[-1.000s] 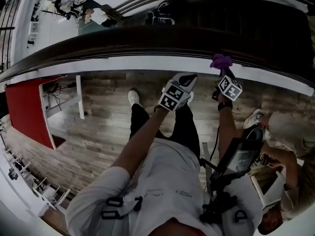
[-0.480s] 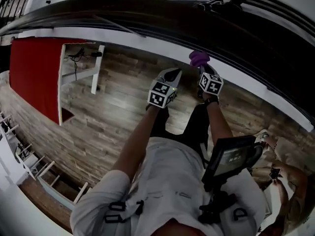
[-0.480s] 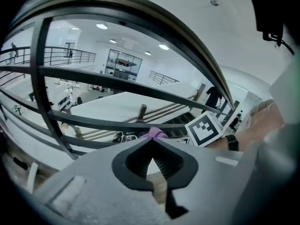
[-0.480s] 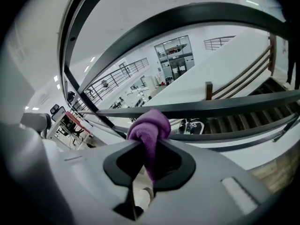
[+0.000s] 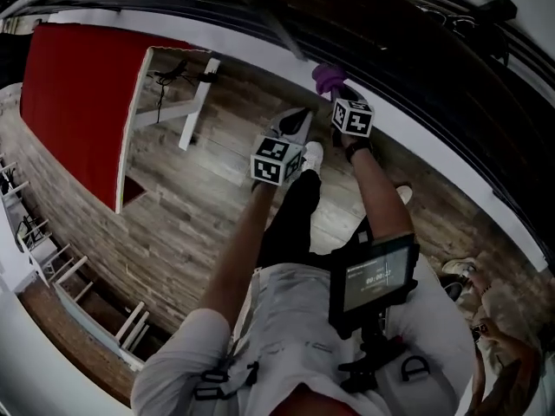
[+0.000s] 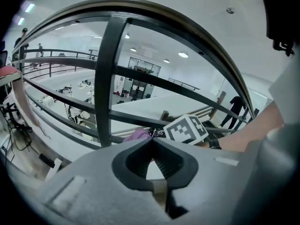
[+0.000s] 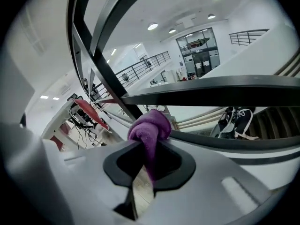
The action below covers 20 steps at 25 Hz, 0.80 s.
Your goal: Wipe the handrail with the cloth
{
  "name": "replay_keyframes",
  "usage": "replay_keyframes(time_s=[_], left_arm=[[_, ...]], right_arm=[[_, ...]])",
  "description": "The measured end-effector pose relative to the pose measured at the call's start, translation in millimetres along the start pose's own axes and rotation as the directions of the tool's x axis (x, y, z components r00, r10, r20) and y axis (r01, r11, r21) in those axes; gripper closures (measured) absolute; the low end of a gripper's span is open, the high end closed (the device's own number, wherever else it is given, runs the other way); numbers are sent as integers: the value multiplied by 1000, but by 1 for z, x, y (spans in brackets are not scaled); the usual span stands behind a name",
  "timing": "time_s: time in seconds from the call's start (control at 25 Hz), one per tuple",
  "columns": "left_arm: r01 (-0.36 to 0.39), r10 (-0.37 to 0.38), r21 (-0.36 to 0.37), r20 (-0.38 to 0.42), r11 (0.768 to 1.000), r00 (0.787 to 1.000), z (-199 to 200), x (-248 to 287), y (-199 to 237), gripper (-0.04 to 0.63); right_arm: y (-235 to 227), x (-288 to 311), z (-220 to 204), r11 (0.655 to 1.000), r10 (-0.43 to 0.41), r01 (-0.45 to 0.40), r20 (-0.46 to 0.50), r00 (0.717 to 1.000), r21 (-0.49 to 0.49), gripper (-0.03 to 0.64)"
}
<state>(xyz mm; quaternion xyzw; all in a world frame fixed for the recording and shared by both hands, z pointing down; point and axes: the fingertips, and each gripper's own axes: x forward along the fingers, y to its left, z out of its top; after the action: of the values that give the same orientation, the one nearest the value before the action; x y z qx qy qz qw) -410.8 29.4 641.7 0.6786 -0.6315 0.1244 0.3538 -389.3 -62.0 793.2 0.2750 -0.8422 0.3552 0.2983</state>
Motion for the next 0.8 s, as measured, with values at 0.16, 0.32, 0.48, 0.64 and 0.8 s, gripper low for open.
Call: replay_keyframes(time_s=[0.16,0.32,0.48,0.64,0.8], left_arm=[[-27,27,-16,26,1000,999,-5,4,29,597],[-43,44,-20,50,999,998,-14,6,43,597],[-26,27,-24,29,999,999,-33,14,28,597],[26,-26,1,-38,1000,999,-56,26,-8,597],[90,-88,30,-83,995,993,-67,51,-59,597]], right_arm=[[22,54,22,1000,23,-22,27,999,-19,568],[30,97,22,999,24,-23,28,999,-28,568],[-15,95,9,997,-65,65,7,998,31,568],[-82,49,-12,981,-141,138,18,990,135,568],[-162,-3,-36,940,-238,226,19,971,255,569]])
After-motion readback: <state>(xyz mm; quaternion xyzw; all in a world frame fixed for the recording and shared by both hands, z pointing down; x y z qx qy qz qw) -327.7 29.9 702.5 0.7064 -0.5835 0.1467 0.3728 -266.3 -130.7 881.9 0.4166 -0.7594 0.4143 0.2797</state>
